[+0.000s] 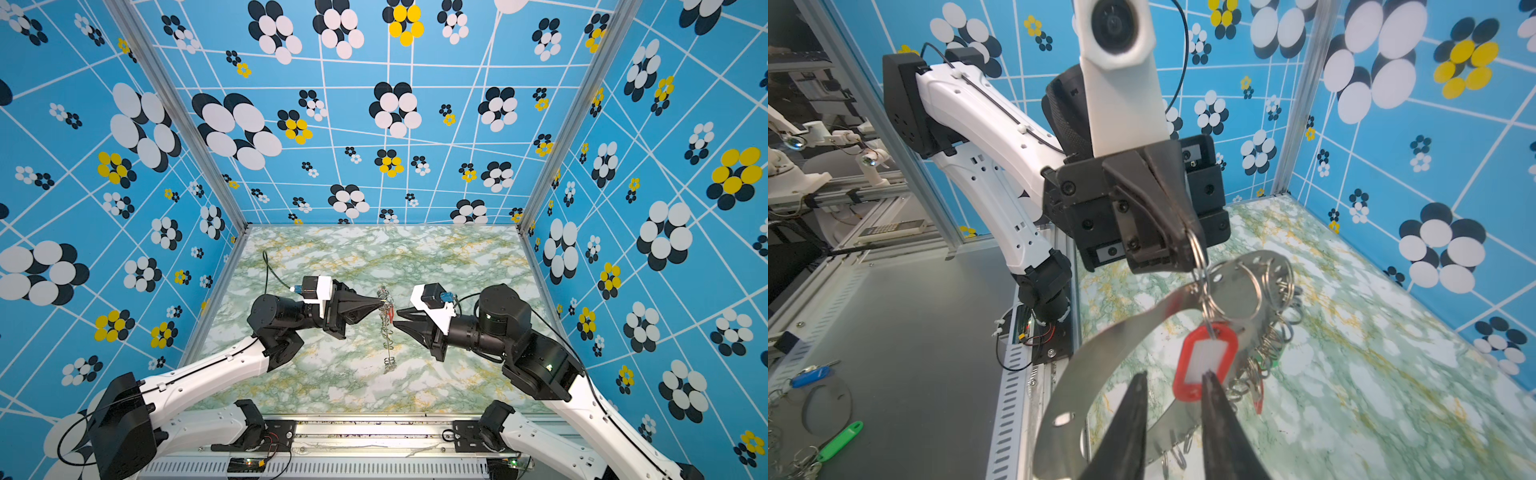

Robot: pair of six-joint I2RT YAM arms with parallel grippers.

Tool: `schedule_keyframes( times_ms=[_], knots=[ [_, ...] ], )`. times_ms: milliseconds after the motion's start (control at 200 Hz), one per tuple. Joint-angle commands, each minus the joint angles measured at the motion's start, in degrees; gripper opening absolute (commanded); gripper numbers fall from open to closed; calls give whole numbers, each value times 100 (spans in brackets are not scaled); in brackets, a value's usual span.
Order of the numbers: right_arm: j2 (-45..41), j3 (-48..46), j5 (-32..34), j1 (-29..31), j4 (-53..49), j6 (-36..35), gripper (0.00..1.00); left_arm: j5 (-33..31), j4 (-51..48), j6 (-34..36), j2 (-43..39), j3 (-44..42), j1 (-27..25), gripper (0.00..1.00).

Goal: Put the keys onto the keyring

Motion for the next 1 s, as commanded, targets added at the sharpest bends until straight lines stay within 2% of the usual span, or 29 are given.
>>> schedule_keyframes(
  times_ms=[0, 865, 915, 994],
  knots=[
    [26, 180, 140, 14, 107, -225, 26, 67, 364, -118, 30, 177, 34, 0],
    [316, 314, 123, 14, 289, -437, 23, 176, 171, -28, -69, 186, 8, 0],
    [309, 290, 100, 9, 305, -421, 21, 175, 161, -22, -73, 187, 12, 0],
    [301, 273, 53, 11, 336, -379, 10, 167, 157, -12, -67, 186, 6, 0]
  ],
)
